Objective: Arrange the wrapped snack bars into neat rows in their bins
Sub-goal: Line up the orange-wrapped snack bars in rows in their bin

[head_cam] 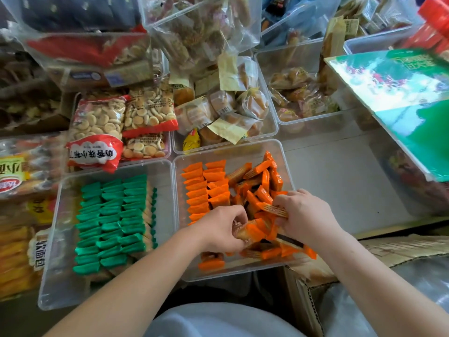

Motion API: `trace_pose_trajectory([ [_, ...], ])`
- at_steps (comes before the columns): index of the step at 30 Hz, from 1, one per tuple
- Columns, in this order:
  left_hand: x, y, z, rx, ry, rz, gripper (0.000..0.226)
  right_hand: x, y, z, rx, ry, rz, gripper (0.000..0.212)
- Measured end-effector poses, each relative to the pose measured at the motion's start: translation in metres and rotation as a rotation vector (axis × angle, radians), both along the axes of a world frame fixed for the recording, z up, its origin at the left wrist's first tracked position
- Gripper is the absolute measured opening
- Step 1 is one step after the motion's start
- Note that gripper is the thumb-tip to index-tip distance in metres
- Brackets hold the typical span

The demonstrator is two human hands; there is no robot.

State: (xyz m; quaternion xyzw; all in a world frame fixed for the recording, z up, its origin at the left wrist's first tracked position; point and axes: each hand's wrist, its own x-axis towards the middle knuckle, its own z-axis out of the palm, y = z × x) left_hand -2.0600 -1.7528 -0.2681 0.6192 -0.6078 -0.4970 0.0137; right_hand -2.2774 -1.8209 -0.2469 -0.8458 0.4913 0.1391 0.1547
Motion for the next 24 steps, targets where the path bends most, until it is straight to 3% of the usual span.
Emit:
trace_pose_trajectory([
  [4, 0.008, 0.017, 0.016, -0.081, 0.078, 0.206, 0.036, 0.005, 0.005, 0.003, 0.039, 0.071, 0.088, 0.042],
  [11, 0.03, 0.053, 0.033, -0.15, 0.194, 0.584, 0.052, 0.022, 0.009, 0.019, 0.023, 0.195, 0.138, 0.04],
  [13, 0.033, 0.061, 0.038, -0.16, 0.237, 0.654, 0.051, 0.029, 0.011, 0.029, 0.054, 0.052, 0.042, 0.044],
  [15, 0.032, 0.067, 0.041, -0.147, 0.323, 0.739, 0.05, 0.039, 0.018, 0.039, 0.13, -0.251, -0.114, 0.042],
  [18, 0.026, 0.073, 0.043, -0.124, 0.447, 0.849, 0.052, 0.057, 0.036, 0.05, 0.524, -0.638, -0.394, 0.032],
  [20, 0.02, 0.075, 0.046, -0.13, 0.482, 0.903, 0.049, 0.063, 0.048, 0.049, 0.762, -0.776, -0.551, 0.027],
  [24, 0.014, 0.076, 0.052, -0.109, 0.543, 0.942, 0.039, 0.063, 0.059, 0.041, 0.912, -0.947, -0.693, 0.05],
])
